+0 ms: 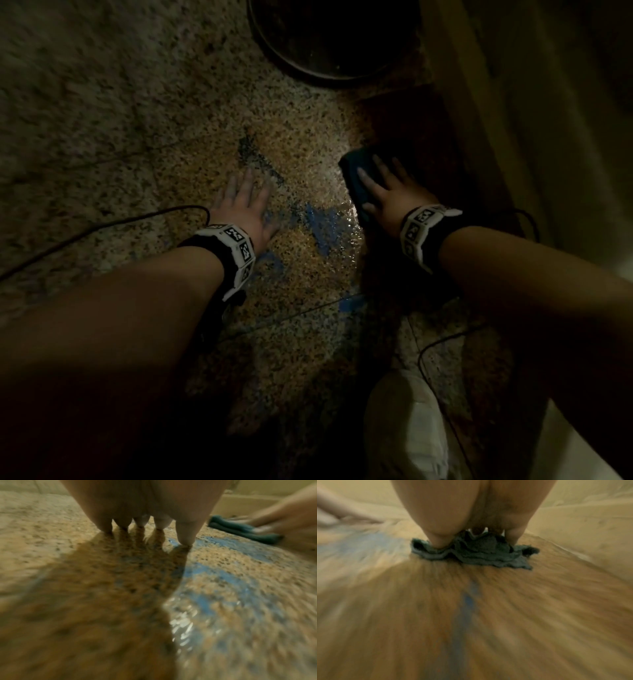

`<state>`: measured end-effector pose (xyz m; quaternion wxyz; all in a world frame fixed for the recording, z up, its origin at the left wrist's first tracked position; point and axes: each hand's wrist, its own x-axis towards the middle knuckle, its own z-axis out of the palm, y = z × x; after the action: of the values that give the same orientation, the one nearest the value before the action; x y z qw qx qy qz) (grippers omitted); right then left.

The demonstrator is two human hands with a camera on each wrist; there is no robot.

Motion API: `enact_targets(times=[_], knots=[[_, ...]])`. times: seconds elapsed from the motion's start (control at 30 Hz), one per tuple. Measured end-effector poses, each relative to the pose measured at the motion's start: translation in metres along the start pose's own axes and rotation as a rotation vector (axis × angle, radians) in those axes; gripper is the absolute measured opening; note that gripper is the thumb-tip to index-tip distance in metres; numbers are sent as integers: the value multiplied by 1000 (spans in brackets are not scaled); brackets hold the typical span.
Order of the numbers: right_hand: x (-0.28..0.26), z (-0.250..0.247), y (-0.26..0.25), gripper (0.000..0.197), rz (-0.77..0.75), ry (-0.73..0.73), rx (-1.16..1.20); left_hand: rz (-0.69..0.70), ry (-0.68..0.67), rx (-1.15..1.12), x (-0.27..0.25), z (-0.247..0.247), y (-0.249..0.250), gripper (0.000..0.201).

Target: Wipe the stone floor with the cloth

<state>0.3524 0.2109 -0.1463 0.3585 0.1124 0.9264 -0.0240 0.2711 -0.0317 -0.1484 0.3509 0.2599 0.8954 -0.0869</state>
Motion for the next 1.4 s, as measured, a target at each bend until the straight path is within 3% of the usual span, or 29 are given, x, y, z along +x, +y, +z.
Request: enact_targets(times=[0.17, 0.33, 0.57, 0.83, 1.0, 1.27, 1.4], knots=[[11, -12, -25, 59, 123, 16, 93, -24, -61, -9, -16, 11, -20, 74], [-8, 2, -35, 60, 91, -18, 47, -75, -107, 75, -36, 25, -48, 76], [-33, 25, -69, 58, 111, -47, 84, 0, -67, 124, -34, 28, -68, 75], [-1, -3, -97, 60, 222, -12, 255, 46, -30, 121, -32, 33, -74, 74], [12, -13, -104, 61, 226, 4, 272, 51, -34, 123, -31, 36, -75, 75], [-29, 13, -136, 60, 132, -20, 189, 60, -41, 105, -29, 37, -77, 78], [-28, 18, -146, 60, 154, -16, 200, 68, -46, 94, -30, 35, -76, 78]])
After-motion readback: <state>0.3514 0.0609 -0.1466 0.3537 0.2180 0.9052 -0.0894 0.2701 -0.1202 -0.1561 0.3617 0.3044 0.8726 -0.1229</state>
